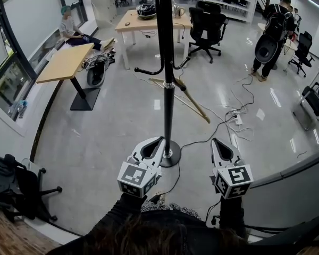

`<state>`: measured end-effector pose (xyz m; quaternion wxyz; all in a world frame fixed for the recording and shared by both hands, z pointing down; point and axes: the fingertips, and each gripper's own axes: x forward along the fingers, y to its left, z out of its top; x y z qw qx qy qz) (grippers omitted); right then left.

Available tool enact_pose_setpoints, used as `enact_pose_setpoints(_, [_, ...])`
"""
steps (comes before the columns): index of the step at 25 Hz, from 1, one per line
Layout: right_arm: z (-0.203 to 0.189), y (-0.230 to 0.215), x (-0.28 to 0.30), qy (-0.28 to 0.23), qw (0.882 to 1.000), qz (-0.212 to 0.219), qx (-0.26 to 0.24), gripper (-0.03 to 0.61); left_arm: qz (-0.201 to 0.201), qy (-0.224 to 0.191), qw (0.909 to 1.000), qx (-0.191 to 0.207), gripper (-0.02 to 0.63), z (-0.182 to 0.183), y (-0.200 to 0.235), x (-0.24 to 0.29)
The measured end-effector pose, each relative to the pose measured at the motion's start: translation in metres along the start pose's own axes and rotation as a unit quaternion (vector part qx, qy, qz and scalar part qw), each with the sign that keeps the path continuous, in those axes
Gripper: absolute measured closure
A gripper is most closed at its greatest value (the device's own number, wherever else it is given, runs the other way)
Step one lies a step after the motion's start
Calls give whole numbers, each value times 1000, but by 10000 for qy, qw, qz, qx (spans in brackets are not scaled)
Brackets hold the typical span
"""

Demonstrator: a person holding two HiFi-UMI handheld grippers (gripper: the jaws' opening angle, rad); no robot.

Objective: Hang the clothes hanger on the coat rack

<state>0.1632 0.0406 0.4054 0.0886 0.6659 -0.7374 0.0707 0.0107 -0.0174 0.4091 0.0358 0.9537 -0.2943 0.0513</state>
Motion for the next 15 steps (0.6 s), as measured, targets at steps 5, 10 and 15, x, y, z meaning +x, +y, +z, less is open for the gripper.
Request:
enact_pose_setpoints(5, [-4, 1, 2, 77, 10000, 26, 26, 569, -10, 27, 10000, -27, 606, -4, 2, 0])
enact_pose_setpoints(10, [-7, 0, 7, 131, 9999, 33, 28, 571, -81, 49, 10000, -1, 606, -11, 3, 4])
enact_pose_setpoints(15, [-10, -2, 12, 174, 9998, 20, 26, 571, -18, 50, 9999, -148, 606, -9, 9, 9])
